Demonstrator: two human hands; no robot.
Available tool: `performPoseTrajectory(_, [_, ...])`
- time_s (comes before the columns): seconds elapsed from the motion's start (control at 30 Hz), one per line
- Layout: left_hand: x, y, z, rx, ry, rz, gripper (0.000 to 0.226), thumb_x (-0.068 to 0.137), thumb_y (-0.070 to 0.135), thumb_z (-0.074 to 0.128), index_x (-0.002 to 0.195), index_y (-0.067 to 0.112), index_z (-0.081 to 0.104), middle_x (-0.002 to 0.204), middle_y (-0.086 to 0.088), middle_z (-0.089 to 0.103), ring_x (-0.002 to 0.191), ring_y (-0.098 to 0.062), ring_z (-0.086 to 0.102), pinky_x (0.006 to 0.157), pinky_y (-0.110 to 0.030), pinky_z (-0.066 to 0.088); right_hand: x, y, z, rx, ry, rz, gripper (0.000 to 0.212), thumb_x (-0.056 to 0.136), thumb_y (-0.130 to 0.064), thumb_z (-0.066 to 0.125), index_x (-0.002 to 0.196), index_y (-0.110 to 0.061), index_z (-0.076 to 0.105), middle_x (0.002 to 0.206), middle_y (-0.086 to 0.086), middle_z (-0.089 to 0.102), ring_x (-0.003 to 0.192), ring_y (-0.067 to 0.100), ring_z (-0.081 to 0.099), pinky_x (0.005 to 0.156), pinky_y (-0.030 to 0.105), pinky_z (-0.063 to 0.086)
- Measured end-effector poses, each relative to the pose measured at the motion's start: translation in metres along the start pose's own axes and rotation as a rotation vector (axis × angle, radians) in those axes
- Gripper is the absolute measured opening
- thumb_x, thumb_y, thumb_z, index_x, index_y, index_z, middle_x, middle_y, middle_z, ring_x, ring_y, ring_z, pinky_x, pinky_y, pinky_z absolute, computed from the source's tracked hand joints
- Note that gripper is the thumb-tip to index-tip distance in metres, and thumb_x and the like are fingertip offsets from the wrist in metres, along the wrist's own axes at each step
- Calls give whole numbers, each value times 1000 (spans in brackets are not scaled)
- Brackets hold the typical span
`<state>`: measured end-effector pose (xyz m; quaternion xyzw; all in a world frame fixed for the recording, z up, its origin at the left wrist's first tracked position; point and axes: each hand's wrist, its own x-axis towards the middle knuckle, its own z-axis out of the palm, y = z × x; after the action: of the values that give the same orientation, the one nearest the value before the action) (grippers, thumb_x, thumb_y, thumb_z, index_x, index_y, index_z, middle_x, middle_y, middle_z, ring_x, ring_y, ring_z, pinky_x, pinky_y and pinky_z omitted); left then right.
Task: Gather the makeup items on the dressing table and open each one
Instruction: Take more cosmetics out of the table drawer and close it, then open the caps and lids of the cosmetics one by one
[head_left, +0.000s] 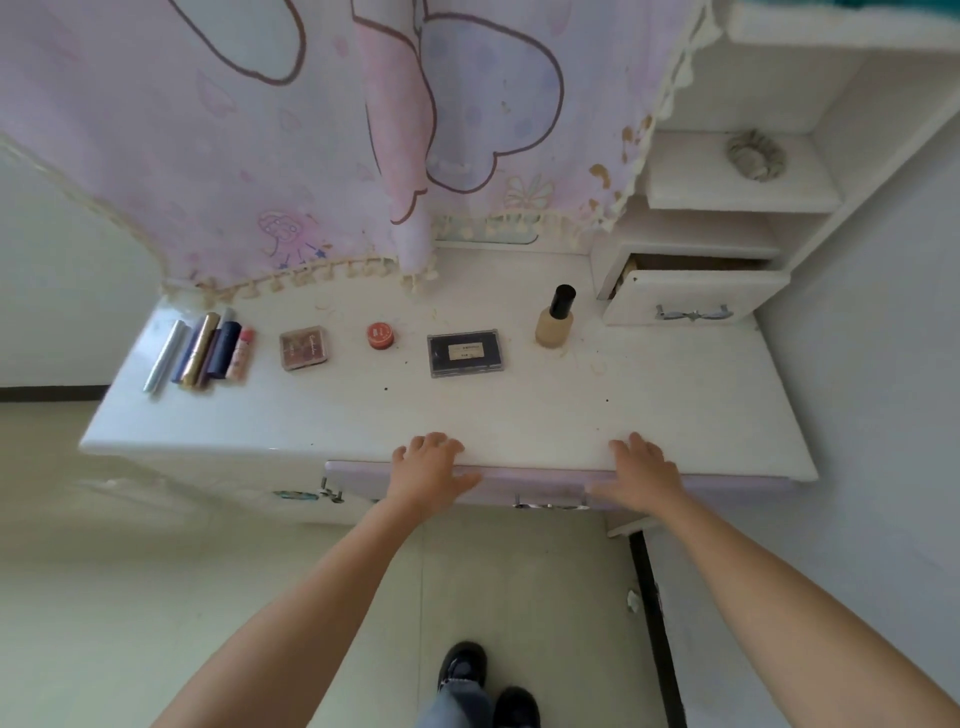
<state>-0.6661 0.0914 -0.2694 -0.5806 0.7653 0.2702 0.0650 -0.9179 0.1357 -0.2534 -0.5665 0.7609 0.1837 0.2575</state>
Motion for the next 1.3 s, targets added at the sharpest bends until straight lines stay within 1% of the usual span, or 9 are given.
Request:
performPoseTrajectory(0.07, [-25,-9,-9,-64,86,-41,50,91,45,46,134,20,40,145,-3,36,133,-22,31,110,-39,22,-12,-2,-3,23,24,-46,70,88,-50,47,143,-13,22,155,15,8,141,32,12,113,43,22])
performPoseTrajectory(0.13, [-54,-22,-12,-82,155,-101,48,92,41,45,135,19,40,144,-3,38,132,-23,32,108,-39,24,-24,-14,-6,16,98,-148,64,92,-46,43,145,-17,20,156,13,3,144,30,6,116,41,17])
performPoseTrajectory(0.3, [-124,-65,-18,-152,317,-333,44,91,36,48,131,18,45,139,-6,45,127,-25,38,102,-39,31,-49,-76,-16,56,215,-467,52,95,-36,42,142,-18,30,156,7,14,143,24,13,114,37,18])
performPoseTrajectory(0.4, [-157,-92,-24,-150,362,-432,42,91,35,49,129,18,48,137,-6,46,127,-26,37,102,-38,30,-65,-119,-18,68,237,-576,50,94,-36,43,140,-17,33,154,7,20,142,23,16,114,36,19])
performPoseTrajectory(0.57, [-190,-150,-37,-164,450,-549,44,90,36,50,129,16,48,135,-8,47,128,-26,37,102,-39,32,-78,-187,-26,-72,212,-705,54,93,-40,43,141,-17,32,154,9,18,143,24,14,114,38,18])
performPoseTrajectory(0.77, [-192,-231,-75,-145,497,-574,44,91,35,48,130,15,47,135,-7,47,127,-26,36,101,-38,32,-76,-288,-41,-133,241,-772,55,92,-42,44,141,-19,32,153,8,21,142,23,16,113,39,20])
performPoseTrajectory(0.93, [-170,-291,-120,-120,488,-514,44,92,37,46,131,16,45,136,-6,45,128,-25,36,101,-38,32,-63,-363,-55,-117,294,-727,55,91,-42,45,139,-18,35,150,7,29,139,23,23,110,40,25])
performPoseTrajectory(1.1, [-146,-327,-153,-115,472,-450,38,91,32,46,125,14,48,133,-6,46,125,-26,36,99,-36,31,-53,-401,-62,-78,305,-655,53,90,-41,47,137,-19,37,144,6,36,135,24,28,109,37,26])
performPoseTrajectory(1.3, [-113,-346,-160,-133,398,-419,37,92,34,44,123,15,49,130,-5,47,123,-25,37,95,-34,33,-33,-418,-72,-89,296,-608,49,91,-40,47,135,-20,38,140,5,40,132,24,32,109,37,24])
